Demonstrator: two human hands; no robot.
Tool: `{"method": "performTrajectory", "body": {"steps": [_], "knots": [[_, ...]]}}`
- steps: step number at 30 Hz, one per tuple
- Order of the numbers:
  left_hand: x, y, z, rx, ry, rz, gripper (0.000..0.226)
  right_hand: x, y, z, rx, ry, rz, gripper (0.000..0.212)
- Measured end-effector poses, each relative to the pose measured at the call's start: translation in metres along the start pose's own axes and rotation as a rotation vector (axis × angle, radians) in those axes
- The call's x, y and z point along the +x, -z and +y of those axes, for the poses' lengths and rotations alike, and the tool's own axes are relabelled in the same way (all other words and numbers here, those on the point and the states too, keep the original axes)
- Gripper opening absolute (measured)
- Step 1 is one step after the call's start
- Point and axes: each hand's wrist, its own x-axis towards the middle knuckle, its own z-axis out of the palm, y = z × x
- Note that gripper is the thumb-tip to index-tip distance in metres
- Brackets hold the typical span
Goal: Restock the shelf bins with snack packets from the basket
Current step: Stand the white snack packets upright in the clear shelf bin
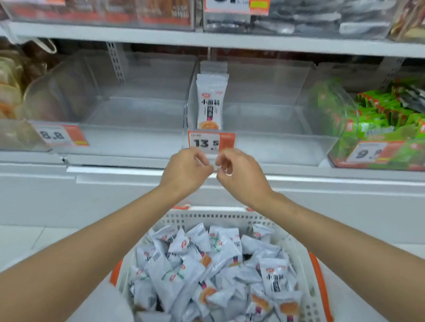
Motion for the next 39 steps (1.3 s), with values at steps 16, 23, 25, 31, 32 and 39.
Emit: {"method": "performTrajectory", "body": {"steps": [16,23,25,31,32,39], "knots": [[-0.025,-0.041,-0.058,0.283,0.114,-0.519,0.014,-0.128,-0.104,0.079,-0.185,-0.367,-1.37,0.073],[-0.031,-0.035,-0.063,0.264,0.181,-0.612,0.018,-0.121,-0.087,0.073,-0.31,-0.053,-1.112,0.017],[-0.03,-0.031,-0.066,0.226,0.245,-0.649,0.028,-0.099,-0.064,0.069,-0.229,-0.125,-1.014,0.021],[-0.031,-0.029,-0.06,-0.009,0.367,-0.926,0.063,-0.058,0.004,0.055,0.319,-0.405,-0.772,0.024],[-0.031,-0.03,-0.061,-0.068,0.367,-0.967,0.061,-0.055,0.008,0.053,0.399,-0.435,-0.721,0.023],[-0.029,-0.033,-0.062,-0.256,0.269,-0.849,0.042,-0.036,0.027,0.046,0.595,-0.531,-0.592,0.03]]}}
